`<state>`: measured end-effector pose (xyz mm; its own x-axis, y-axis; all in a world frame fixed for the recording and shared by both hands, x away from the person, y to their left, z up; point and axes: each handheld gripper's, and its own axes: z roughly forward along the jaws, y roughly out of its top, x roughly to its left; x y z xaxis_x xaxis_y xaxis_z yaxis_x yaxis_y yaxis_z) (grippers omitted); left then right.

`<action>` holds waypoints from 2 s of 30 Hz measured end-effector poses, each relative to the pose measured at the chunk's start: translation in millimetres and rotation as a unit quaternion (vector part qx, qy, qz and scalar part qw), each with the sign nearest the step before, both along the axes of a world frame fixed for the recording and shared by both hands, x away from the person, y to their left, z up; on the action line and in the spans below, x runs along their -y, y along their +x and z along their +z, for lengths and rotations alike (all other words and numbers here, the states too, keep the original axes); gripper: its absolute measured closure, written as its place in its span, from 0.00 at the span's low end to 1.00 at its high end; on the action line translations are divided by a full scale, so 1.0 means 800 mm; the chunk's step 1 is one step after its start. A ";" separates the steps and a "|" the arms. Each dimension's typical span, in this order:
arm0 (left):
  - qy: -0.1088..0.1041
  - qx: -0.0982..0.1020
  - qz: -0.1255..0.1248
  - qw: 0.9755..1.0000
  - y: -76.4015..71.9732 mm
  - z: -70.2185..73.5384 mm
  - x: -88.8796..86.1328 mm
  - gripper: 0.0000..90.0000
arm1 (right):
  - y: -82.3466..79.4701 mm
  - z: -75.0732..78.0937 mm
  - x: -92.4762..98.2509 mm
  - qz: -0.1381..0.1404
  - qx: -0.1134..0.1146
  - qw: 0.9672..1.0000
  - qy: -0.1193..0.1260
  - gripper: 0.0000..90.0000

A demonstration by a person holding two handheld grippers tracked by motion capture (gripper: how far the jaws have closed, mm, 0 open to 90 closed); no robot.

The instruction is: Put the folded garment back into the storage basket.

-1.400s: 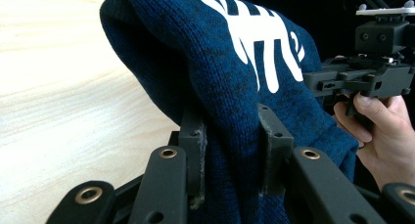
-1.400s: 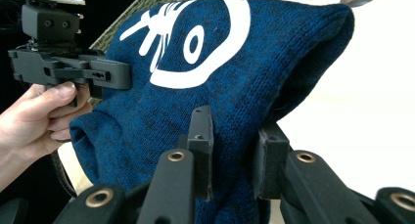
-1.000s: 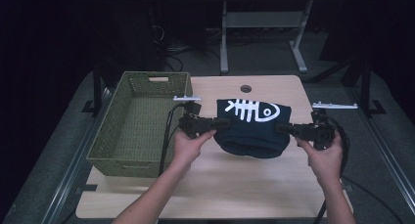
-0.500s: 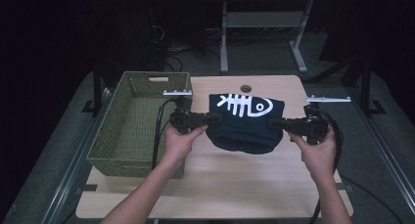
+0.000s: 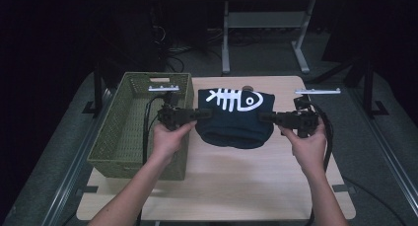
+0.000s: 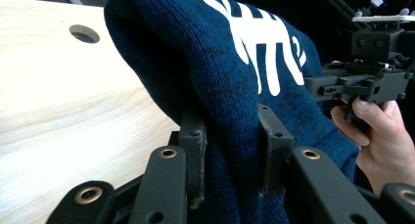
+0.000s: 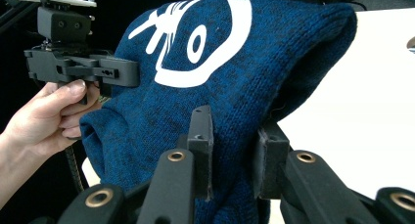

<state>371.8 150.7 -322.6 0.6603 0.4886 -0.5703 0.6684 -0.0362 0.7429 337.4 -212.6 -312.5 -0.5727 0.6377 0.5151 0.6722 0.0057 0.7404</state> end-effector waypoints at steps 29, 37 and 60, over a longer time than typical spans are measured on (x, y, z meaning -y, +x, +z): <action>0.005 0.006 0.025 1.000 0.006 0.017 -0.066 0.78 | 0.027 0.014 -0.065 0.027 0.001 1.000 0.014 0.81; 0.002 0.005 0.039 0.999 0.006 0.020 -0.092 0.77 | 0.037 0.018 -0.088 0.037 0.000 0.999 0.014 0.81; 0.006 0.005 0.066 0.998 0.005 0.026 -0.141 0.78 | 0.055 0.021 -0.140 0.057 0.000 0.998 0.015 0.81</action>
